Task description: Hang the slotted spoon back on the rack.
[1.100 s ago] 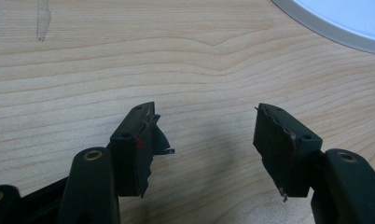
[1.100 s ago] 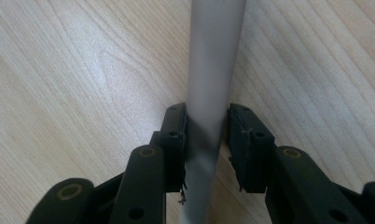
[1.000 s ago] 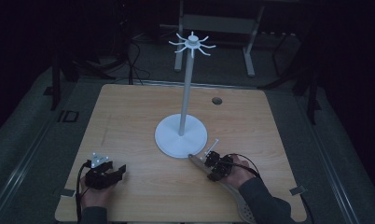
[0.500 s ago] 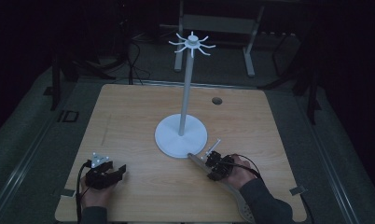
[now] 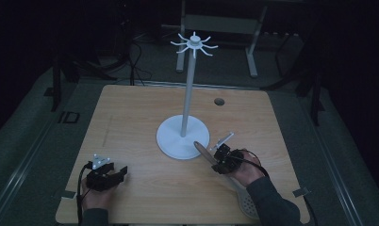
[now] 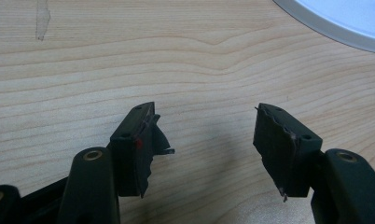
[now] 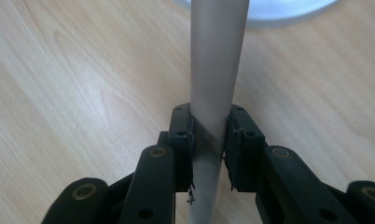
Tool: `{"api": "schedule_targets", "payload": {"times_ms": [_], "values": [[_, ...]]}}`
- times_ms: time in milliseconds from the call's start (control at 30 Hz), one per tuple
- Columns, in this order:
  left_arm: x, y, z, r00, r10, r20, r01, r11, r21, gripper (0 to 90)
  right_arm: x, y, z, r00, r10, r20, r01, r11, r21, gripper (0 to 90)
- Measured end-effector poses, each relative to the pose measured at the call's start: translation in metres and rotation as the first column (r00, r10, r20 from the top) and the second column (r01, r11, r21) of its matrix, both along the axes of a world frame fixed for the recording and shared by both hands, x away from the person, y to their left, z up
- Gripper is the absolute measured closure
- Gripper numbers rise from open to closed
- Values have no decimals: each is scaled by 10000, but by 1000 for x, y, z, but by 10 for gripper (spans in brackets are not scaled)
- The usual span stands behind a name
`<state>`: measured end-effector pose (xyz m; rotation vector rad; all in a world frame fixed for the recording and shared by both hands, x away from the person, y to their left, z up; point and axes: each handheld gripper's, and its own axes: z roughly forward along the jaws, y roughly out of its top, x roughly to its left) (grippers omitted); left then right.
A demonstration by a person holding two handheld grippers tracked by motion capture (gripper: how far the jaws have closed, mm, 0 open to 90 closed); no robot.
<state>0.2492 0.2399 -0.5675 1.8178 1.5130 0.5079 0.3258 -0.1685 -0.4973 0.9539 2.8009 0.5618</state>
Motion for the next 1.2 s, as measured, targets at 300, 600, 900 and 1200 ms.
{"api": "schedule_targets", "payload": {"times_ms": [300, 600, 900, 1200], "values": [[0, 0, 0, 10000, -9, 11, 9, 10000, 22, 397, 2, -10, 18, 9906, -403, 1306, 269, 9944, 1026, 742], [0, 0, 0, 10000, -45, 25, 45, 10000, 29, 397, 0, -16, 32, 9712, -786, 2249, 348, 9807, 1923, 742], [0, 0, 0, 10000, -40, 29, 40, 10000, 26, 397, -4, -20, 45, 9431, -930, 3194, 7, 9607, 2775, 743], [0, 0, 0, 10000, -26, 40, 26, 10000, 6, 397, -5, -23, 58, 9204, -1320, 3680, -89, 9339, 3574, 742]]}}
